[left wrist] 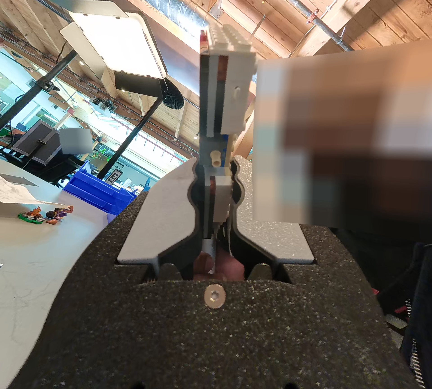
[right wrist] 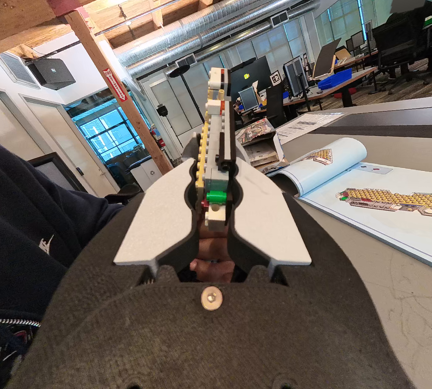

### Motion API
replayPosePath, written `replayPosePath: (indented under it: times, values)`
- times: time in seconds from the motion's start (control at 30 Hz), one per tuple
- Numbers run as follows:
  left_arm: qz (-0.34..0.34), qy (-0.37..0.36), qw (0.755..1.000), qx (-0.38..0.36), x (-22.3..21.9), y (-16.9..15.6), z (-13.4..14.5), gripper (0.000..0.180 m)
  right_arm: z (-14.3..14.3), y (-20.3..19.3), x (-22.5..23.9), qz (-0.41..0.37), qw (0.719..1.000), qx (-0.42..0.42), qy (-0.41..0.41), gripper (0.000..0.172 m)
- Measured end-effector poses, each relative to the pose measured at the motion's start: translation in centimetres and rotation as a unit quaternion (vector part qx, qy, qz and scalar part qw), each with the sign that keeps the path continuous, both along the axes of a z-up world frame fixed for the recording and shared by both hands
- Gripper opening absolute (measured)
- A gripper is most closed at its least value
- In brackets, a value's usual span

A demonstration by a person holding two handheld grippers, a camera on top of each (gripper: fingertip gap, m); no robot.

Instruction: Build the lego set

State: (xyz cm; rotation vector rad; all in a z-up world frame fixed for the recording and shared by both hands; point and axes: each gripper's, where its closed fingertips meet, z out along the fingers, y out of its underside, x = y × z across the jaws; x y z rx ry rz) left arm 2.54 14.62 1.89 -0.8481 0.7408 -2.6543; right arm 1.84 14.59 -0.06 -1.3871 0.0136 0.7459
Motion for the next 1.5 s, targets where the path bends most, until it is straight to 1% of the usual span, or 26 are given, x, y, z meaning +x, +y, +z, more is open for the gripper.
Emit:
replayPosePath:
  times: [0.3, 0.33, 0.63, 1.0, 1.33, 1.5]
  values:
    - [-0.005, 0.013, 1.000, 0.009, 0.2, 0.0, -0.2, 0.023, -0.2, 0.1, 0.4, -0.003, 0.999, -0.004, 0.032, 0.029]
    - [-0.004, 0.012, 1.000, 0.009, 0.2, 0.0, -0.1, 0.023, -0.2, 0.0, 0.3, 0.000, 0.999, -0.002, 0.034, 0.027]
    - [-0.001, 0.008, 1.000, 0.019, 0.1, -0.2, 0.0, 0.024, 0.0, -0.1, 0.2, 0.010, 0.999, 0.005, 0.047, 0.026]
    - [0.004, -0.003, 1.000, 0.024, -0.2, -0.4, 0.2, 0.024, 0.2, -0.2, -0.1, 0.016, 0.999, 0.009, 0.039, 0.025]
    - [0.002, -0.024, 0.999, 0.040, -0.8, -0.7, 0.5, 0.024, 0.5, -0.5, -0.6, 0.011, 1.000, 0.021, 0.015, 0.025]
    - [-0.005, -0.026, 0.999, 0.045, -0.8, -1.0, 0.5, 0.024, 0.6, -0.7, -0.5, 0.011, 0.999, 0.027, 0.021, 0.026]
